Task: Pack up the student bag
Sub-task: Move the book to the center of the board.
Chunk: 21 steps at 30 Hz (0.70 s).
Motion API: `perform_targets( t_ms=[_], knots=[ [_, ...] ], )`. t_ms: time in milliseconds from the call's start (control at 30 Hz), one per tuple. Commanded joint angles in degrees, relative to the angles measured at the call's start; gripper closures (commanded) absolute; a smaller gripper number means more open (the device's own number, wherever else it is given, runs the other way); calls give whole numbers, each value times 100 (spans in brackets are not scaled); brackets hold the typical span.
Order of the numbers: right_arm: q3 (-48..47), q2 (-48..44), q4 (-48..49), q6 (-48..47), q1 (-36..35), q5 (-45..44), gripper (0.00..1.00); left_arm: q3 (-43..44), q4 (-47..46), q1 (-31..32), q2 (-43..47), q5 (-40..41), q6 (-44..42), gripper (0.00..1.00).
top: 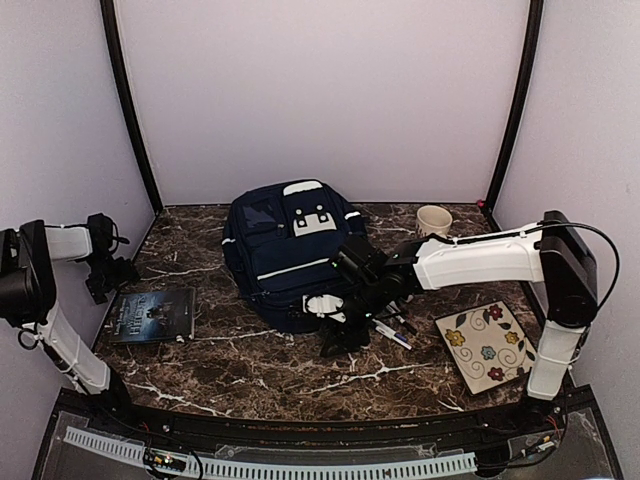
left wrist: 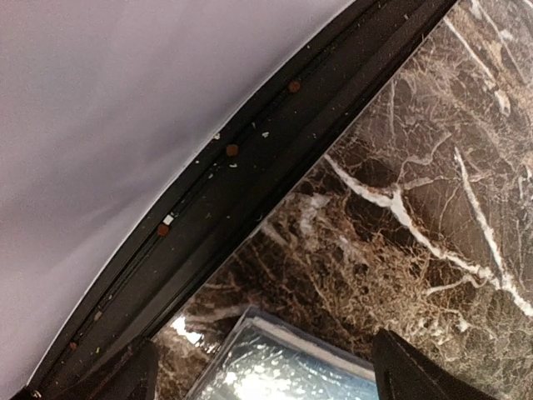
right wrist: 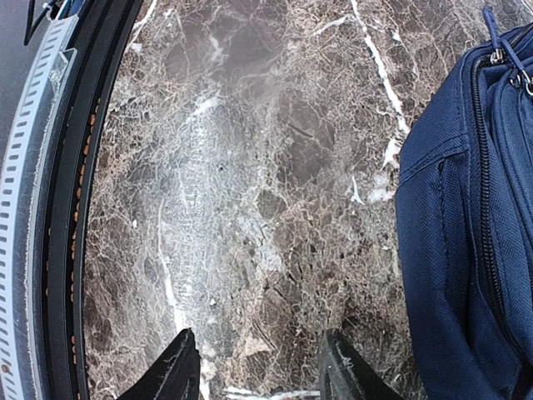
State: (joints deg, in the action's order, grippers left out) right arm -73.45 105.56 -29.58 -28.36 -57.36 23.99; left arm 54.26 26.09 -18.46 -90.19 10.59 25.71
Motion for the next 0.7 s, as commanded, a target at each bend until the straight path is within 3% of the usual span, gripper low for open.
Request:
perform_targets(
  t_ms=[0, 300, 667],
  knots=[
    [27, -151, 86, 19, -3, -86, 51, 208, -121, -78, -536, -410, -630, 9],
    [6, 3, 71, 24, -3, -72, 51, -224, -346, -53, -424, -1567, -537, 18],
    [-82, 228, 49, 63, -3, 27, 51, -590, -665, 1265, -547, -1972, -337, 23]
  ],
)
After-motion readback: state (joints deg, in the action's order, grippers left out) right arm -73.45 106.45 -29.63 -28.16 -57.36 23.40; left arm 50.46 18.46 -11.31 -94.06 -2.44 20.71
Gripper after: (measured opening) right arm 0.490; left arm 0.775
